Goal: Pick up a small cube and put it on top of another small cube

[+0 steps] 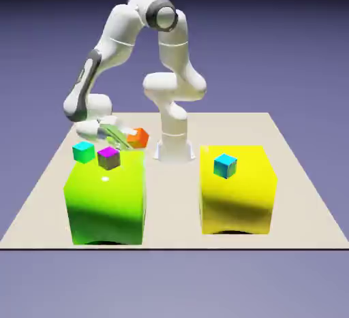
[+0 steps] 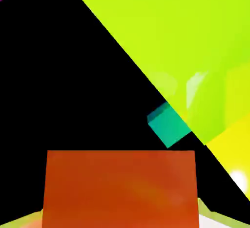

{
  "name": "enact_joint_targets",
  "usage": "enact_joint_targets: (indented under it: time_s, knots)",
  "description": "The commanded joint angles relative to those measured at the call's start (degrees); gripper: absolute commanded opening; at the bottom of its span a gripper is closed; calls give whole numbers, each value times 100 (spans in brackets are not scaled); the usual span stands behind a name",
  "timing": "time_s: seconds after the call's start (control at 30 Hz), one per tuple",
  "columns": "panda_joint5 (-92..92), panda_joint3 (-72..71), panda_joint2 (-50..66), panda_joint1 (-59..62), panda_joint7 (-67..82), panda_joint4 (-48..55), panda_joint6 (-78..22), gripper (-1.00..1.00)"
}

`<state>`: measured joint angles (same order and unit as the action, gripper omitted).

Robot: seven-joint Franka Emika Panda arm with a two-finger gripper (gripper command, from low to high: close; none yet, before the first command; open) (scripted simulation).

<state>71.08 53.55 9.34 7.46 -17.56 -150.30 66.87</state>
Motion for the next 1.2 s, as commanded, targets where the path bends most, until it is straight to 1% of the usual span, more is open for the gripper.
enact_joint_targets:
  time_s: [0.0,0.57,0.83,0.9,1.0,1.03,1.07,1.17]
  knots:
    - [-19,26,-16,-2,-247,105,25,-100]
    - [-200,478,-295,-44,-4483,1879,392,-100]
    - [-443,360,-38,-336,-6475,2485,665,-100]
    - [-539,219,122,-456,-6638,2450,732,-100]
    - [-165,-50,110,-833,-6426,1963,1340,-100]
    - [-165,-50,110,-833,-6426,1963,1340,100]
    - [-165,-50,110,-833,-6426,1963,1340,100]
    - [-539,219,122,-456,-6638,2450,732,100]
